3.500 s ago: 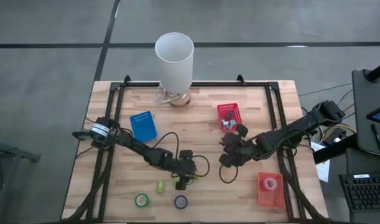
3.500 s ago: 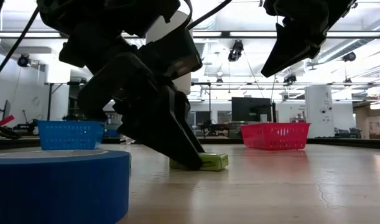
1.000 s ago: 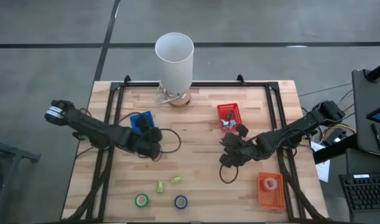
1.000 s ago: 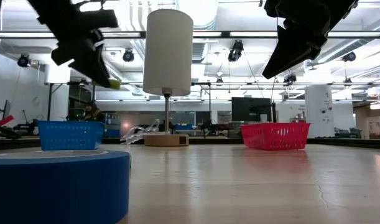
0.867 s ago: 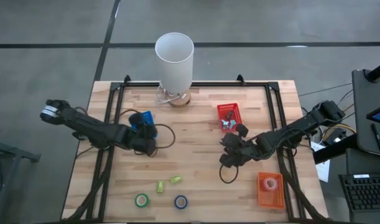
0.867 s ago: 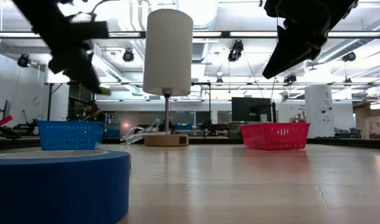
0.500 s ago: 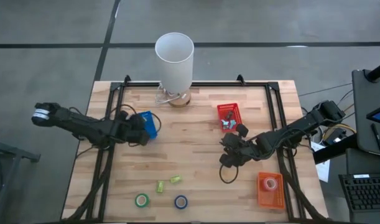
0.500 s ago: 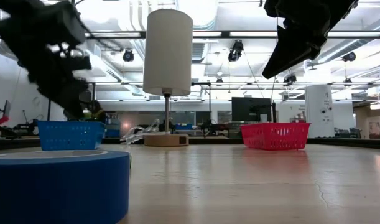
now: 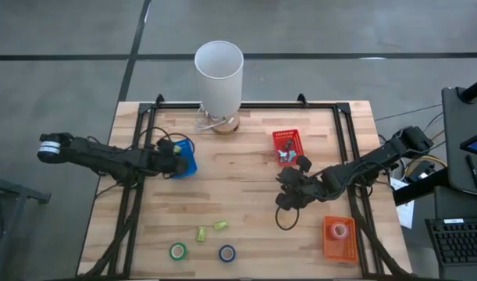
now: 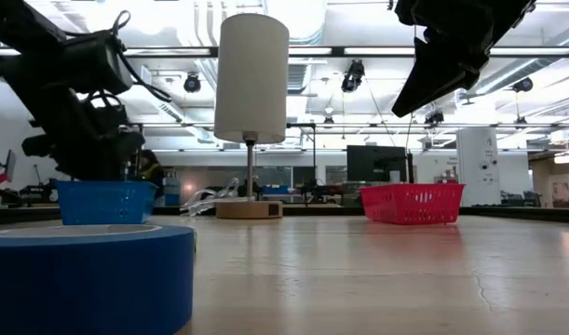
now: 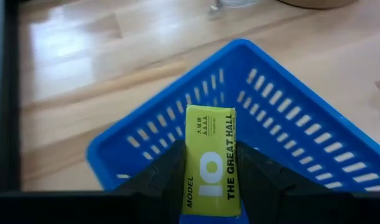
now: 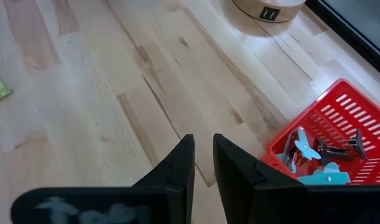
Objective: Pick and place Stapler, Stapler remover, tape
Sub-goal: Put the staple wire into the blue basket
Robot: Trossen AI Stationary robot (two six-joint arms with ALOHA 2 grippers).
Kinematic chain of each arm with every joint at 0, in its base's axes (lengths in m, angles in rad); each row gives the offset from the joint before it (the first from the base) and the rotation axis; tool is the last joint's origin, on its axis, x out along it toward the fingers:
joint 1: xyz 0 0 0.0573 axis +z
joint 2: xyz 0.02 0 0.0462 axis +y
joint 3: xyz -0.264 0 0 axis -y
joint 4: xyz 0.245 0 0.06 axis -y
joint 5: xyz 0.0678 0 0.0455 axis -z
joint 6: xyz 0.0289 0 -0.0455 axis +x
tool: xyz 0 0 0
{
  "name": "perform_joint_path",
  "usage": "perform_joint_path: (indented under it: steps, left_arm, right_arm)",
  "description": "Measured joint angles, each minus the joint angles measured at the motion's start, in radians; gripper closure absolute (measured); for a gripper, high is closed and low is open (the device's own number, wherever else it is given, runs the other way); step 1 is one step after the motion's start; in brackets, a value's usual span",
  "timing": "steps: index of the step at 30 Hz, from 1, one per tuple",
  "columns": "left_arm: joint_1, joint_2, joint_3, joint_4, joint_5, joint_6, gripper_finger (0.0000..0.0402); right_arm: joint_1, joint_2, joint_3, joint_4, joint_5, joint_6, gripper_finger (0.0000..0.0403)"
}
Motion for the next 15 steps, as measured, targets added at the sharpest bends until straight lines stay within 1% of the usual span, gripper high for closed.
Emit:
perform_joint_path:
  steps: [3, 7, 15]
  left_arm:
    - [0.009, 0.000, -0.019, 0.046, 0.033, 0.012, 0.0271]
    - [0.010, 0.000, -0.054, 0.097, 0.039, 0.011, 0.0271]
    - [0.010, 0.001, -0.059, 0.123, 0.061, 0.021, 0.0271]
  right_arm:
    - [0.000, 0.000, 0.000, 0.001, 0.000, 0.000, 0.0351]
    - [0.000, 0.000, 0.000, 0.002, 0.000, 0.000, 0.0351]
    - [0.000, 0.000, 0.000, 0.004, 0.000, 0.000, 0.0351]
